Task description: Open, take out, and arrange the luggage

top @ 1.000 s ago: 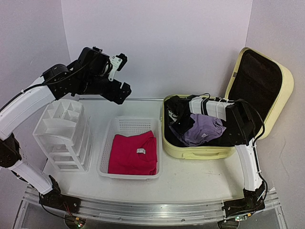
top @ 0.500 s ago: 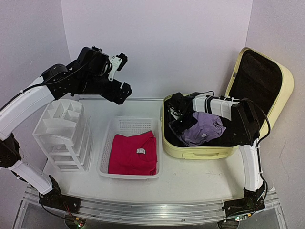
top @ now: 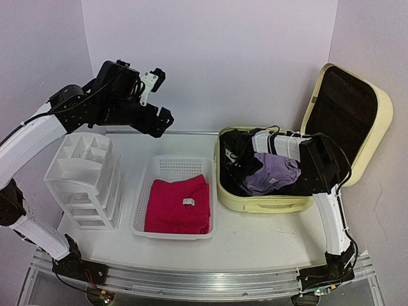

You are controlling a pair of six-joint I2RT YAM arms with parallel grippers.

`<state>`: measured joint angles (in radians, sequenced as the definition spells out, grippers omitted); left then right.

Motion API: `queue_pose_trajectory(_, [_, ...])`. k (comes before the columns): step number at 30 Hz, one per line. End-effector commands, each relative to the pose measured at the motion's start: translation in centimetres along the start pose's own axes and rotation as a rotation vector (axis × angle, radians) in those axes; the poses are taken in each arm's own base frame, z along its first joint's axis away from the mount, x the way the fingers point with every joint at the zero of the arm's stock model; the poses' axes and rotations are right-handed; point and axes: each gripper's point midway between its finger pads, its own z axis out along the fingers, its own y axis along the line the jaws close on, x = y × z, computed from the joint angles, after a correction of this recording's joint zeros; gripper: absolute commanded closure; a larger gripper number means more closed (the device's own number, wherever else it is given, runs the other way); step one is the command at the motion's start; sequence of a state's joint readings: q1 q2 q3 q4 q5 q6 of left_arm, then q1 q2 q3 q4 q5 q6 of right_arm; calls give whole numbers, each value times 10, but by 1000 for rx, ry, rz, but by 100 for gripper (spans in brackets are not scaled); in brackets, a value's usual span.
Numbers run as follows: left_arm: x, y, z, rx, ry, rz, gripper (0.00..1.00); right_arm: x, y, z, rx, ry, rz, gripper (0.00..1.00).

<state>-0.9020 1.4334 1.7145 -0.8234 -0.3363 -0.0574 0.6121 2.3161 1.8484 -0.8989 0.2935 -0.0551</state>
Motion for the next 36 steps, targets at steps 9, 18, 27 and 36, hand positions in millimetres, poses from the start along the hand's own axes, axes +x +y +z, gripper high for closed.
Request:
queue_pose_trajectory(9, [-12, 8, -17, -5, -48, -61, 4, -24, -7, -61, -54, -153, -4, 12])
queue_pose_trajectory(18, [-16, 4, -17, 14, -51, -52, 4, -24, 1, -25, -43, -102, 18, 13])
queue_pose_trajectory(27, [-15, 6, -19, 6, -50, -60, 4, -16, 12, 7, -50, -55, 5, 11])
queue_pose_trajectory(36, [-12, 9, -20, -5, -45, -70, 4, 5, -7, 15, 36, -29, 32, 23])
